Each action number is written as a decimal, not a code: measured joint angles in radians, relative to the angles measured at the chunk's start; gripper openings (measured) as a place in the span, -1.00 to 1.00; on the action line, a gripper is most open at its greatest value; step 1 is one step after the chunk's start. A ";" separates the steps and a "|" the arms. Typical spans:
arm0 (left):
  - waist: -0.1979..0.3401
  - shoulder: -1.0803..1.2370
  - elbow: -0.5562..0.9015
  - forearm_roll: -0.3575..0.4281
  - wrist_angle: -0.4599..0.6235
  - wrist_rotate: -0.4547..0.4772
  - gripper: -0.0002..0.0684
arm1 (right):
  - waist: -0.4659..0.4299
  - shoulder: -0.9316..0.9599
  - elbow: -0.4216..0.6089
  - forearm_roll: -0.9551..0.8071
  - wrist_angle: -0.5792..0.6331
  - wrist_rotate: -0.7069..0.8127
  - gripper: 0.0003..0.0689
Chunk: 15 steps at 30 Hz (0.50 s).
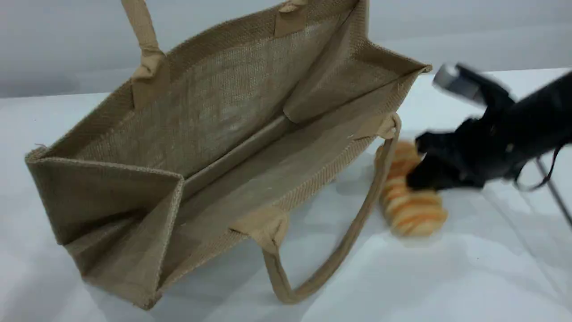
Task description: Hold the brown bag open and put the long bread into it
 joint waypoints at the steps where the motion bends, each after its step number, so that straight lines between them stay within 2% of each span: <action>1: 0.000 0.000 0.000 0.000 0.000 0.000 -0.76 | -0.012 -0.026 0.001 0.004 -0.022 0.010 -0.82; 5: 0.000 0.000 0.000 0.000 0.001 0.000 -0.76 | -0.075 -0.144 0.018 -0.086 -0.114 0.135 -0.83; 8: 0.000 0.000 0.000 0.000 0.001 0.000 -0.76 | -0.142 -0.242 0.038 -0.218 -0.121 0.260 -0.83; 12: 0.000 0.000 0.000 0.000 0.001 0.000 -0.76 | -0.205 -0.379 0.061 -0.380 -0.036 0.422 -0.83; 15: 0.000 0.000 0.000 0.000 0.001 0.000 -0.76 | -0.201 -0.477 0.083 -0.442 0.076 0.500 -0.84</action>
